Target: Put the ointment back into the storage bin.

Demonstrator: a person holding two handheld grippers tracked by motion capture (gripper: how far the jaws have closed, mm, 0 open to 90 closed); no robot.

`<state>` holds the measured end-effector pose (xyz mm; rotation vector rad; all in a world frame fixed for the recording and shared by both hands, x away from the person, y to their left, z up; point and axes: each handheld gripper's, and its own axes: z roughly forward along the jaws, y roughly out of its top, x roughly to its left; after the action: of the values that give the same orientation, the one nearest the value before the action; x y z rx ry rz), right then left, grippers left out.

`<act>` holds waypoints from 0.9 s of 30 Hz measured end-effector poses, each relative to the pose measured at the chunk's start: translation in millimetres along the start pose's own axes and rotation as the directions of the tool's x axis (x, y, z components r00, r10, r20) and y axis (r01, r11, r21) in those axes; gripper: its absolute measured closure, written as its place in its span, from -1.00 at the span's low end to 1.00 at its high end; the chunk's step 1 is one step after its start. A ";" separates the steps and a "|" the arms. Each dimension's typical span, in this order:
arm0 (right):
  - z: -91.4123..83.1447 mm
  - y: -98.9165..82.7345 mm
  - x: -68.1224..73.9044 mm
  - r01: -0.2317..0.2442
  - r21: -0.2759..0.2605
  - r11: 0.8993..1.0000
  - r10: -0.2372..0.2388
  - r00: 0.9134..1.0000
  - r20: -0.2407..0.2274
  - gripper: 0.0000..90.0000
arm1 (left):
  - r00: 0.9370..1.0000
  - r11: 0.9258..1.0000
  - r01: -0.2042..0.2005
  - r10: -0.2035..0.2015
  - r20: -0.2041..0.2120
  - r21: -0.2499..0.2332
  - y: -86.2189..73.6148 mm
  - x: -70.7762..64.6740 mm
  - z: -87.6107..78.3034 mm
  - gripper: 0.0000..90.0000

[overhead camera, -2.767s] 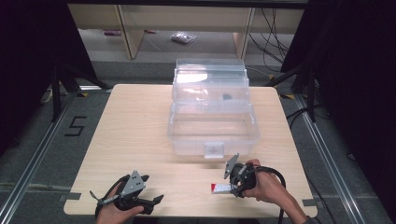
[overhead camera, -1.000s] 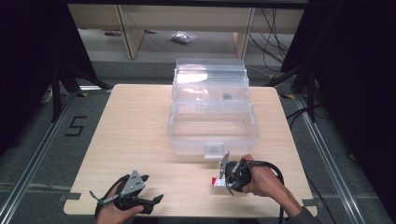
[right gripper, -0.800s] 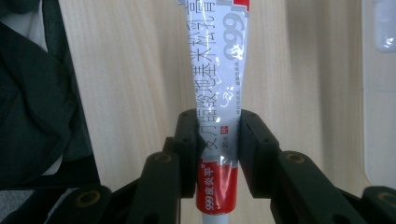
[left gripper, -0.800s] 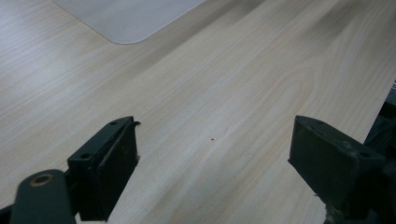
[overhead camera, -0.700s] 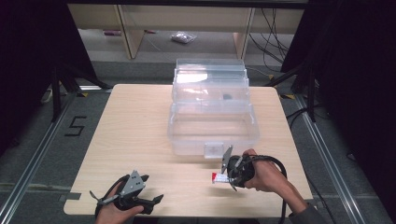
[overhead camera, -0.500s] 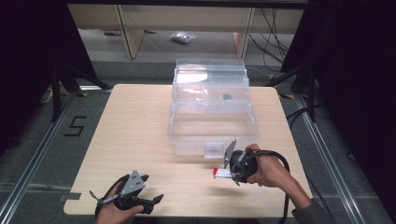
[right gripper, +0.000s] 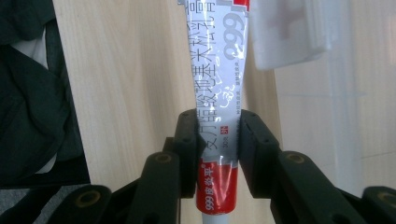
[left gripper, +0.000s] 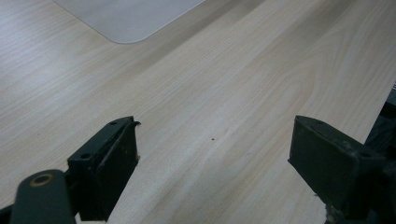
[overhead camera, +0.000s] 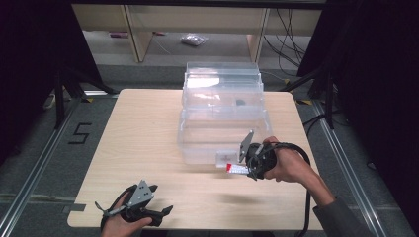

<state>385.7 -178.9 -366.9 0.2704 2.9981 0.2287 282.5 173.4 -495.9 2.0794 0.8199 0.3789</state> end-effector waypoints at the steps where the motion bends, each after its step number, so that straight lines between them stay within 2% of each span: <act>1: -3.1 1.1 -2.3 0.006 -0.005 1.000 -0.006 1.000 -0.001 0.57 | 1.000 1.000 -0.010 0.010 -0.005 0.009 0.0 0.9 -0.3 -0.67; 3: -7.5 2.5 -5.4 0.010 -0.003 1.000 -0.010 1.000 -0.001 0.57 | 1.000 1.000 -0.016 0.016 -0.007 0.015 0.1 1.3 -0.6 -0.67; 4: -11.2 3.5 -6.3 -0.001 0.001 1.000 0.001 1.000 0.003 0.57 | 1.000 1.000 -0.003 0.003 0.001 0.001 0.1 0.0 0.1 -0.67; 6: -15.8 4.6 -10.9 0.017 -0.011 1.000 -0.017 1.000 0.005 0.57 | 1.000 1.000 -0.004 0.004 0.001 0.002 0.1 0.0 0.1 -0.67; 8: -19.9 6.1 -12.4 0.008 -0.001 1.000 -0.008 1.000 0.004 0.57 | 1.000 1.000 -0.004 0.004 0.001 0.002 0.1 0.2 0.0 -0.67; 9: -20.6 6.0 -14.7 0.024 -0.009 1.000 -0.024 1.000 0.008 0.57 | 1.000 1.000 -0.002 0.002 0.002 0.000 0.1 0.0 0.0 -0.67; 10: -21.8 6.8 -18.5 0.059 -0.020 0.998 -0.059 0.998 0.007 0.57 | 1.000 1.000 0.002 -0.002 0.002 -0.010 -0.4 0.1 0.6 -0.67; 11: -24.1 7.5 -19.4 0.037 -0.010 0.999 -0.037 0.999 0.008 0.57 | 1.000 1.000 -0.005 0.005 -0.002 -0.005 -0.5 0.9 0.4 -0.67; 13: -27.0 8.3 -21.4 0.025 -0.009 1.000 -0.025 1.000 0.012 0.57 | 1.000 1.000 -0.015 0.015 -0.005 0.010 -0.1 1.3 -0.2 -0.67; 15: -28.1 9.3 -28.0 0.059 -0.028 0.998 -0.059 0.998 0.013 0.57 | 1.000 1.000 0.001 -0.001 0.002 -0.001 0.0 -0.1 -0.1 -0.67; 16: -29.3 9.4 -28.4 0.030 -0.022 0.999 -0.030 0.999 0.015 0.57 | 1.000 1.000 0.001 -0.001 0.002 -0.005 0.0 -0.1 0.1 -0.67; 17: -29.4 9.8 -31.5 0.047 -0.022 0.999 -0.046 0.999 0.016 0.57 | 1.000 1.000 0.000 0.000 0.002 -0.002 0.0 -0.1 -0.1 -0.67; 19: -31.2 10.5 -35.0 0.013 -0.011 1.000 -0.013 1.000 0.016 0.57 | 1.000 1.000 -0.001 0.001 0.002 0.001 0.0 -0.1 0.0 -0.67; 20: -31.2 10.5 -35.0 0.013 -0.011 1.000 -0.013 1.000 0.016 0.57 | 1.000 1.000 -0.001 0.001 0.002 0.001 0.0 -0.1 0.0 -0.67; 21: -30.9 10.8 -40.1 0.060 -0.019 0.998 -0.060 0.998 0.021 0.57 | 1.000 1.000 0.000 0.000 0.002 -0.001 0.2 -0.2 -0.1 -0.67; 22: -30.7 11.3 -42.5 0.041 -0.006 0.999 -0.041 0.999 0.017 0.57 | 1.000 1.000 -0.015 0.015 0.002 0.011 0.3 0.7 -1.0 -0.67; 23: -30.8 11.3 -43.4 0.022 0.001 1.000 -0.022 1.000 0.020 0.57 | 1.000 1.000 -0.005 0.005 0.004 0.003 0.1 0.1 -0.5 -0.67; 25: -30.1 11.1 -48.6 0.029 0.001 1.000 -0.029 0.999 0.017 0.57 | 1.000 1.000 0.002 -0.002 0.002 -0.004 -0.1 -0.1 0.1 -0.67; 26: -29.8 10.7 -50.7 0.017 0.009 1.000 -0.017 1.000 0.019 0.57 | 1.000 1.000 0.000 0.000 0.000 0.000 0.2 -0.1 -0.5 -0.67; 27: -28.3 10.2 -55.2 0.045 0.002 0.999 -0.045 0.999 0.019 0.57 | 1.000 1.000 0.000 0.000 0.000 -0.003 0.2 -0.2 -0.4 -0.67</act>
<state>437.5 -183.2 -331.5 0.2043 2.9822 0.2181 282.2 173.4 -495.5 2.0765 0.8193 0.3802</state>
